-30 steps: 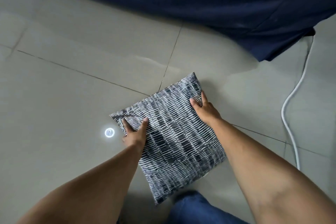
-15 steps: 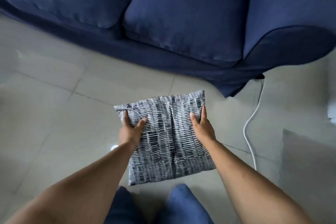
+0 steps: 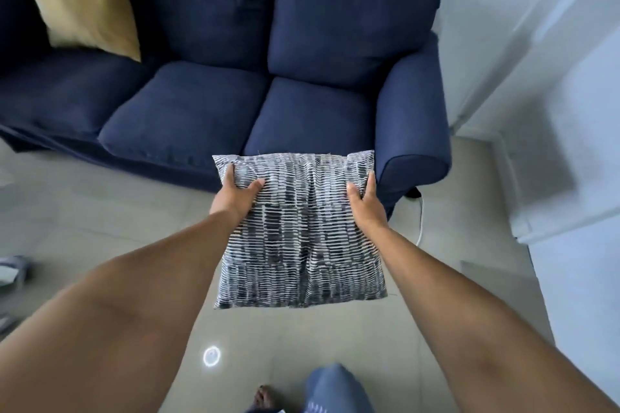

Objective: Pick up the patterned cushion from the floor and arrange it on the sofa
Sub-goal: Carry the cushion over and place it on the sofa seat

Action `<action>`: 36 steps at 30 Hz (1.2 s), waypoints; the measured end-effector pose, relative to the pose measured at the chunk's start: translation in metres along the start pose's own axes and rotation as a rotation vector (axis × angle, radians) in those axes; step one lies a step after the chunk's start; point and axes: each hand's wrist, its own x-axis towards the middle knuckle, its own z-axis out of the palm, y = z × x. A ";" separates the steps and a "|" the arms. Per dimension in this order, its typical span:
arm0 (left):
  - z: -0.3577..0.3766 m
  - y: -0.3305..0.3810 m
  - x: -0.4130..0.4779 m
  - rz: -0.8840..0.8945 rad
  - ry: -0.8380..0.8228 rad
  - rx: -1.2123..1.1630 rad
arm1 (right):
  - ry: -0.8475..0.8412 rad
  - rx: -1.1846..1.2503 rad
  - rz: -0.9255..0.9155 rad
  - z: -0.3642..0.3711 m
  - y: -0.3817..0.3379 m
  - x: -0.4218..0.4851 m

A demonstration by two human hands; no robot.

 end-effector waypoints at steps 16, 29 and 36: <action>-0.021 0.163 0.114 0.137 -0.009 0.092 | 0.081 0.134 -0.091 -0.060 -0.094 0.129; -0.002 0.334 0.295 0.180 0.063 0.163 | 0.093 0.129 -0.172 -0.132 -0.194 0.344; 0.017 0.392 0.393 0.248 0.021 0.184 | 0.143 0.164 -0.126 -0.138 -0.228 0.434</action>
